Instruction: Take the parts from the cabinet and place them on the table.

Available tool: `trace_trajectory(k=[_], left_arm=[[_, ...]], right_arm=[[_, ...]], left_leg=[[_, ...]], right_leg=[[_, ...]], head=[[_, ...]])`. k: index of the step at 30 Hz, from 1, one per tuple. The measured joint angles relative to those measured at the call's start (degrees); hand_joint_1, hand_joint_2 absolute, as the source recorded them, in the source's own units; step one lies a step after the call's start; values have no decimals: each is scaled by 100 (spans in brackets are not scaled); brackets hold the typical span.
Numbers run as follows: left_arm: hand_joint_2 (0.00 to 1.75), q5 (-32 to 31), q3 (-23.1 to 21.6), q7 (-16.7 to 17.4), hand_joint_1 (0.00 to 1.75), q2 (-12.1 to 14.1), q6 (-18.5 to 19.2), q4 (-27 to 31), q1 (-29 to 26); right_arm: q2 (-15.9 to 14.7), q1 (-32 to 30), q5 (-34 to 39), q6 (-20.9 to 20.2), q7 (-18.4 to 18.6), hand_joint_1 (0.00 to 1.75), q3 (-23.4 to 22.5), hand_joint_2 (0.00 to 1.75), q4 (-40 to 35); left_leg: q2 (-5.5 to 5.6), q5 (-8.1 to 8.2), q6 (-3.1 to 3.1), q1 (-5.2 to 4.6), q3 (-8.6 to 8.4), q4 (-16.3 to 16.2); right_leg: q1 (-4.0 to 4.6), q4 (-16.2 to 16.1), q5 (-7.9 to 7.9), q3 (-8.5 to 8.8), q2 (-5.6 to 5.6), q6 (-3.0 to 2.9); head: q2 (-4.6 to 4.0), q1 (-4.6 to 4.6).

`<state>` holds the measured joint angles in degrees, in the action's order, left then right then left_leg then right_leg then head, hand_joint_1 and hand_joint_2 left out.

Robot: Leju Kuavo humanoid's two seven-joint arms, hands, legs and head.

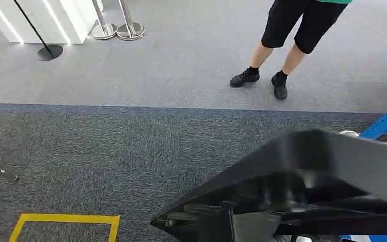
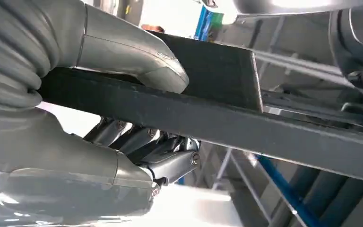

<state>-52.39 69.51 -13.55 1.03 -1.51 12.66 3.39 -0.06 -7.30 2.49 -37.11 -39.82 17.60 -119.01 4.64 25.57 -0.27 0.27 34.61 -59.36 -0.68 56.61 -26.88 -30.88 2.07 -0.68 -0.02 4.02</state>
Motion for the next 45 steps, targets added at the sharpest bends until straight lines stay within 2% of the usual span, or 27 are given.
trace_trajectory(k=[2, 4, 5, 6, 8, 9, 10, 11, 14, 16, 17, 19, 20, 21, 23, 29, 30, 32, 33, 35, 37, 38, 40, 41, 42, 43, 45], left_arm=[[175, 0, 4, 0, 0, 31, 0, 0, 45], [175, 0, 9, 2, 0, 44, 0, 0, 68], [175, 0, 13, 2, 0, 52, -7, 0, 57], [175, 4, 22, -2, 0, 61, -15, 0, 41], [175, 9, 42, -20, 0, 92, -33, 0, 38], [175, 9, 61, -35, 0, 109, -39, 0, 47], [175, 9, 72, -39, 0, 116, -39, 2, 74], [175, 11, 87, -53, 0, 135, -37, 4, 78], [175, 13, 109, -72, 0, 153, -24, 4, 42], [175, 26, 114, -107, 0, 157, -5, 7, 44], [175, 28, 116, -114, 0, 160, 2, 7, 75], [175, 41, 127, -118, 0, 157, 11, 7, 97], [175, 46, 133, -118, 0, 153, 15, 7, 96], [175, 48, 140, -120, 0, 151, 33, 7, 88], [175, 70, 151, -133, 0, 151, 57, 7, 89], [175, 72, 153, -140, 0, 151, 63, 7, 94], [175, 77, 153, -157, 0, 149, 79, 7, 113], [175, 76, 157, -179, 0, 151, 90, 7, 115], [175, 59, 160, -216, 0, 153, 153, 7, 85], [175, 35, 160, -223, 0, 157, 177, 7, 129], [175, 20, 160, -214, 0, 153, 192, 7, 121], [175, 20, 160, -203, 0, 153, 192, 7, 95], [175, 20, 162, -190, 0, 181, 192, 7, 74], [175, 20, 164, -190, 0, 199, 192, 7, 80], [175, 20, 164, -190, 0, 201, 192, 7, 95], [175, 20, 166, -197, 0, 214, 199, 7, 110], [175, -29, 166, -225, 0, 232, 280, 7, 72]], right_arm=[[44, -12, 0, -33, -4, 175, 0, 175, -31], [79, -25, -2, -90, 0, 175, 0, 175, -37], [96, -26, -2, -107, 0, 175, 0, 175, -37], [114, -25, 0, -122, -2, 175, 0, 175, -37], [133, -25, 7, -133, 0, 175, -2, 175, -37], [140, -23, 11, -144, -2, 175, -4, 175, -37], [146, -22, 20, -157, -4, 175, -9, 175, -37], [149, -17, 28, -168, 0, 175, -9, 175, -41], [151, -15, 55, -179, 0, 175, -11, 175, -46], [153, -15, 55, -181, -2, 175, -11, 175, -59], [153, -24, 52, -181, -4, 175, -13, 175, -61], [151, -35, 39, -181, -2, 175, -15, 175, -59], [151, -37, 35, -181, 0, 175, -15, 175, -59], [151, -37, 24, -181, -2, 175, -15, 175, -59], [151, -36, -9, -173, 0, 175, -15, 175, -61], [151, -35, -15, -168, 0, 175, -15, 175, -61], [153, -34, -28, -164, -2, 175, -15, 175, -66], [153, -32, -33, -151, -2, 175, -15, 175, -70], [153, -9, -96, -61, -4, 175, -9, 175, -74], [153, -19, -188, 11, -4, 175, -2, 175, -105], [153, -29, -258, 99, 0, 175, 20, 175, -120], [151, -47, -278, 155, 0, 175, 33, 175, -142], [151, -67, -308, 247, 0, 175, 72, 175, -212], [151, -66, -308, 254, -2, 175, 85, 175, -236], [151, -63, -308, 254, -2, 175, 92, 175, -254], [144, -48, -308, 256, -2, 175, 94, 175, -267], [111, 40, -310, 326, 0, 175, 103, 175, -275]], left_leg=[[-312, 433, -46, 5, 351, -722], [-376, 742, -96, 43, 742, -1538], [-388, 701, -111, 60, 772, -1615], [-407, 544, -126, 76, 656, -1409], [-527, 111, -142, 99, 160, -510], [-758, -16, -135, 97, -102, -40], [-875, 61, -74, 22, -151, 49], [-773, 44, 4, 36, -126, 54], [-618, 35, 96, 28, -119, 77], [-523, 9, 155, 47, -133, 101], [-476, 7, 188, 43, -122, 101], [-345, 3, 202, 24, -109, 99], [-283, 2, 204, 17, -112, 99], [-212, 1, 203, 16, -122, 98], [-67, 0, 196, 18, -148, 97], [-25, 0, 192, 19, -155, 96], [77, 3, 143, -10, -117, 65], [173, -23, 78, 28, -72, 79], [-100, 140, -33, 23, 44, -135], [-319, 586, -76, 41, 442, -960], [-379, 804, -114, 66, 750, -1622], [-395, 722, -127, 81, 725, -1597], [-480, 269, -145, 99, 269, -761], [-603, 60, -136, 100, -25, -234], [-865, 100, -107, 72, -178, 93], [-780, 72, -10, 37, -182, 117], [-682, 79, 46, 15, -141, 85]], right_leg=[[24, 1, -16, 8, -164, -50], [46, 6, -29, 6, -341, -65], [48, 12, -40, 7, -416, -59], [48, 18, -54, 13, -483, -50], [43, 50, -96, 35, -608, -14], [58, 72, -128, 56, -664, 19], [107, 101, -160, 55, -711, 63], [107, 104, -167, 63, -750, 82], [83, 100, -200, 99, -867, 164], [30, 423, -433, -32, -416, 227], [27, 855, -669, -250, -300, 228], [28, 1746, -996, -720, -247, 234], [28, 1931, -981, -838, -240, 227], [32, 1829, -828, -817, -231, 214], [29, 989, -296, -453, -164, 170], [26, 671, -137, -304, -76, 155], [2, 186, -80, -116, 371, 129], [24, 177, -62, -132, 243, 127], [10, 14, 6, -43, -38, -35], [38, 14, -6, -37, -223, -73], [52, 17, -18, -39, -377, -77], [52, 19, -25, -34, -443, -70], [47, 37, -60, -14, -581, -37], [46, 53, -84, 5, -642, -16], [71, 63, -107, 19, -691, 17], [99, 88, -130, 18, -736, 56], [88, 78, -121, 26, -811, 109]], head=[[0, 0], [0, -2], [0, 0], [0, 0], [0, 0], [0, 0], [0, 0], [0, 0], [0, 0], [0, -2], [0, -2], [0, -2], [0, -2], [0, -2], [0, -2], [0, -2], [0, -2], [0, 0], [0, 0], [0, 0], [0, 0], [0, 0], [0, 0], [0, 0], [0, 0], [0, -2], [0, 0]])
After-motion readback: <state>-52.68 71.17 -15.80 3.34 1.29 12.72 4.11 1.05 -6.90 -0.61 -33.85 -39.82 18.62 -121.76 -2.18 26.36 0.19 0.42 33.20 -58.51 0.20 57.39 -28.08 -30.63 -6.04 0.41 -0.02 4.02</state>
